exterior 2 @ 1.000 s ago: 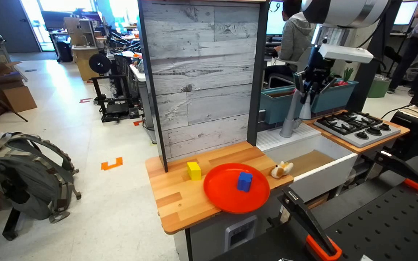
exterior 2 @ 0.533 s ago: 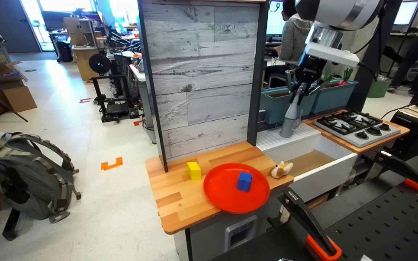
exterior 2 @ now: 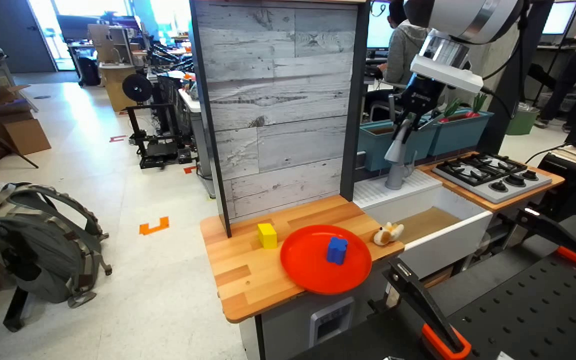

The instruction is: Turn the faucet to the left

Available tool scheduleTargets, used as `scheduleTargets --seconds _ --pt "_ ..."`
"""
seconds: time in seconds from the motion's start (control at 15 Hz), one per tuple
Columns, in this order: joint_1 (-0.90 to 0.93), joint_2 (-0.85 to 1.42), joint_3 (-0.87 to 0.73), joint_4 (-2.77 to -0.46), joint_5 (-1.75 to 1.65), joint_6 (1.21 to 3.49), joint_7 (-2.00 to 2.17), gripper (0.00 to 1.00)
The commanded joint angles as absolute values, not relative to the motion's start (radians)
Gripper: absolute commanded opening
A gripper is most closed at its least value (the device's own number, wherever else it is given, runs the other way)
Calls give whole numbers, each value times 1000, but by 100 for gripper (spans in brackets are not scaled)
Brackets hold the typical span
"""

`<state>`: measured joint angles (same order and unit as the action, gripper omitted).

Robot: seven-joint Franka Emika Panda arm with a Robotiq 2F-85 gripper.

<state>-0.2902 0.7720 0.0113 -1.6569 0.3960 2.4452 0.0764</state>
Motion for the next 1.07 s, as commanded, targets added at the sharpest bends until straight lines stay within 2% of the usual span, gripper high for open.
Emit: scheduleTargets --seconds 0.0,0.2,0.27,0.33,0.8,1.0 --pt "-296 816 73 -1603 474 2525 48 6" --pt "-294 816 72 -1607 462 2537 41 6" --pt "-288 818 64 -1607 450 2539 45 49" --pt "-286 818 61 -1607 444 2538 44 51" --pt "-293 812 103 -1631 431 2593 -28 99" --pt "-305 807 120 -1646 433 2602 -65 100"
